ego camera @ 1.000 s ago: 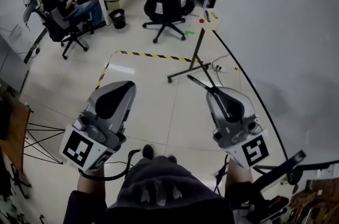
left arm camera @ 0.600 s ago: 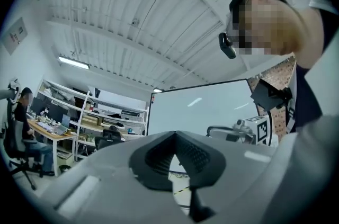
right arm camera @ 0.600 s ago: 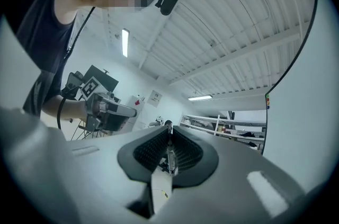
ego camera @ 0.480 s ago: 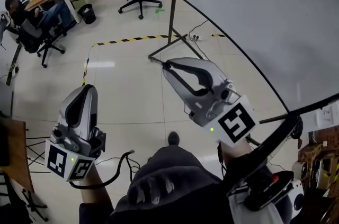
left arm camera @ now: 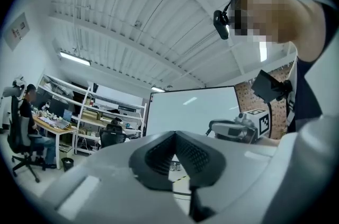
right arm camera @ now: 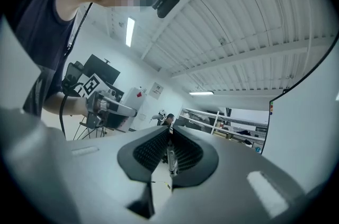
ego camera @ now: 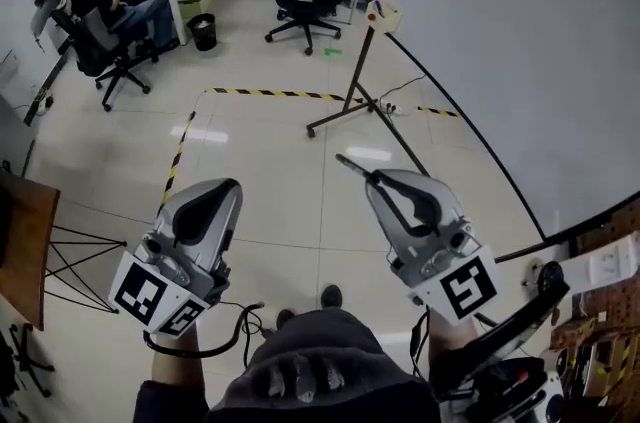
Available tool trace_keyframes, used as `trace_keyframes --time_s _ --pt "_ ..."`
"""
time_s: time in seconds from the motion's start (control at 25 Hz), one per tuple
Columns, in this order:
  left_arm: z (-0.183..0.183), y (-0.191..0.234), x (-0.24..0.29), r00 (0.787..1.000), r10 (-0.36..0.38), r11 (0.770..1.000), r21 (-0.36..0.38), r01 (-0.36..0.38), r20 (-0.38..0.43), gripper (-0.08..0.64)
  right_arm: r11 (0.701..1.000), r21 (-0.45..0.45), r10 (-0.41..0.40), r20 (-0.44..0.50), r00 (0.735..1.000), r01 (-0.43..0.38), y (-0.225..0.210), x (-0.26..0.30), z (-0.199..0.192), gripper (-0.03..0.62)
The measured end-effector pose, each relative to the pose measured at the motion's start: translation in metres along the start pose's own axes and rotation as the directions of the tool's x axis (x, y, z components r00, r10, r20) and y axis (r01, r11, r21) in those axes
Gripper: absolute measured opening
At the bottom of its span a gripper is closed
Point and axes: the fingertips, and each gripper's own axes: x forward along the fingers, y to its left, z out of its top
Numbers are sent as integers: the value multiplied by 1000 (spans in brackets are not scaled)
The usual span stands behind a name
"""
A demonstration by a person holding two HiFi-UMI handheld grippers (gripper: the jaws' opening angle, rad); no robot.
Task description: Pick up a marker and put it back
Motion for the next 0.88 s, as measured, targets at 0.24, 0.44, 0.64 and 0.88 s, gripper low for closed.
trace_keyframes --time_s 0.24,0.44,0.64,0.88 --pt "-9 -12 -22 1000 6 998 -70 -5 23 6 999 -39 -26 -16 1000 26 18 -31 7 28" --pt "-8 -50 -17 999 -29 997 -65 30 20 6 997 -62 -41 -18 999 40 20 -70 12 28" --pt "1 -104 -2 997 -80 996 -23 81 23 6 996 -48 -73 -15 997 72 13 -120 21 28" --pt "-18 -200 16 990 -141 990 2 141 -30 6 993 -8 -122 12 993 122 9 -209 31 28"
